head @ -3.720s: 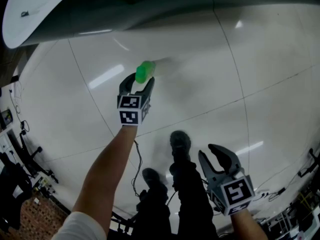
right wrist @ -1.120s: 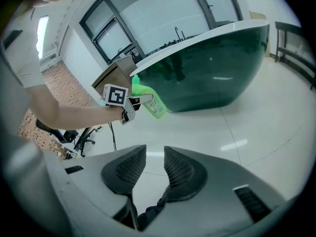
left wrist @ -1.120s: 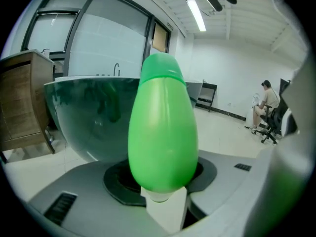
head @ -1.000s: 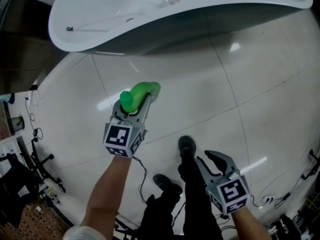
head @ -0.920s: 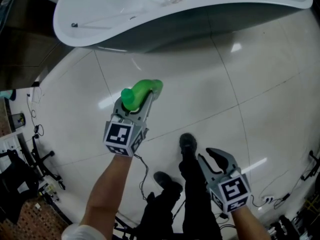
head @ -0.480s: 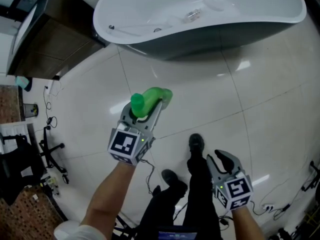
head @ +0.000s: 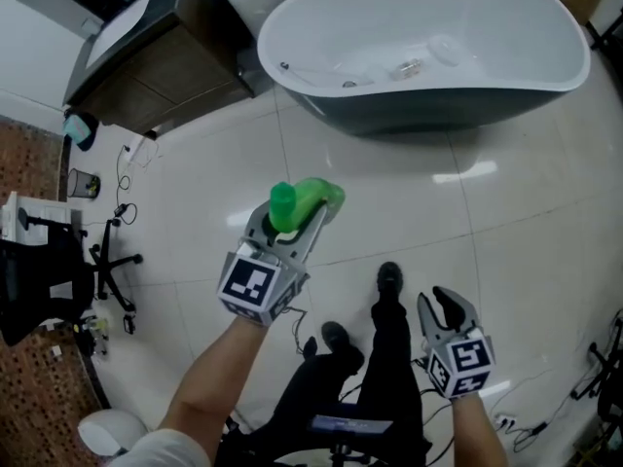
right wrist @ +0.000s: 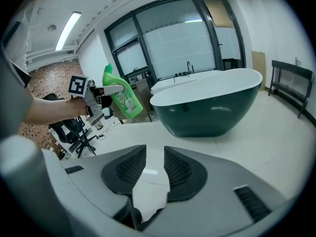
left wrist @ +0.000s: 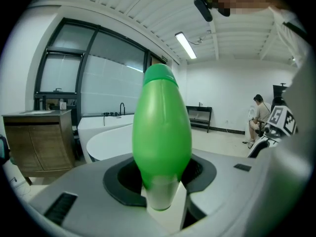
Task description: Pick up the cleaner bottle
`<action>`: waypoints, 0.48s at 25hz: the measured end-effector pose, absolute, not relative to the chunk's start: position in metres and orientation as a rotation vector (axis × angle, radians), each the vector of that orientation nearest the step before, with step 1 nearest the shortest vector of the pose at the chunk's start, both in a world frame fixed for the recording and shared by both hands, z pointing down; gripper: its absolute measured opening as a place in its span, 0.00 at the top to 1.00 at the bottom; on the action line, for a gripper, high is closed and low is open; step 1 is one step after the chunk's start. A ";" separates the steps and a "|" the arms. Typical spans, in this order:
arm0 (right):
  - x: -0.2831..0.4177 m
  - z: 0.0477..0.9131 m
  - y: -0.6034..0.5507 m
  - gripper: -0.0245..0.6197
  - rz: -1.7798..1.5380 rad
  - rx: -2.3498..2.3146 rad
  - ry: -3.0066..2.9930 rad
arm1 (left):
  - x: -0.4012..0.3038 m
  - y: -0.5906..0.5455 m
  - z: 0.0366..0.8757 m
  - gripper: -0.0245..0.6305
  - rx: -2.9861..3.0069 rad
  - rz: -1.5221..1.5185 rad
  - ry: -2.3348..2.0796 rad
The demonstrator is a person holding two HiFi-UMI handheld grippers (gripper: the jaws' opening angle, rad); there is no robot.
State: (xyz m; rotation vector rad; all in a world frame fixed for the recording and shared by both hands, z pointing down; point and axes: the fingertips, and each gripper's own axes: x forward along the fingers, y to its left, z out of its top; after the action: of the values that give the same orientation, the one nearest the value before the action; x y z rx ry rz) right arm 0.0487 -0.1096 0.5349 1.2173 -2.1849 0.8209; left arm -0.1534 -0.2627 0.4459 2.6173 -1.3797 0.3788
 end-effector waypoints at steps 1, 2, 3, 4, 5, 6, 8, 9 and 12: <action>0.046 0.526 -0.106 0.77 0.808 1.221 -2.191 | -0.158 -0.254 0.434 0.72 2.611 0.375 -1.388; 0.044 0.517 -0.104 0.77 0.796 1.223 -2.198 | -0.163 -0.246 0.422 0.72 2.608 0.370 -1.397; 0.042 0.508 -0.101 0.77 0.784 1.224 -2.205 | -0.167 -0.238 0.412 0.72 2.614 0.363 -1.405; 0.040 0.500 -0.099 0.77 0.770 1.224 -2.212 | -0.171 -0.231 0.402 0.72 2.624 0.355 -1.414; 0.037 0.491 -0.096 0.77 0.757 1.223 -2.219 | -0.174 -0.225 0.393 0.72 2.630 0.347 -1.421; 0.034 0.483 -0.093 0.77 0.743 1.222 -2.225 | -0.178 -0.219 0.383 0.72 2.634 0.341 -1.429; 0.029 0.468 -0.089 0.77 0.715 1.218 -2.239 | -0.184 -0.208 0.365 0.72 2.632 0.328 -1.446; 0.027 0.460 -0.087 0.77 0.702 1.214 -2.248 | -0.187 -0.203 0.356 0.72 2.626 0.321 -1.457; 0.019 0.436 -0.084 0.77 0.661 1.193 -2.276 | -0.193 -0.189 0.329 0.72 2.600 0.299 -1.488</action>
State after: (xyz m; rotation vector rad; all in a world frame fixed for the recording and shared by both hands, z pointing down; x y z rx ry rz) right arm 0.0189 -0.0841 0.4362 1.1927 -2.2760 0.6609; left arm -0.1932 -0.1890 0.3286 2.5997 -1.4877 0.2988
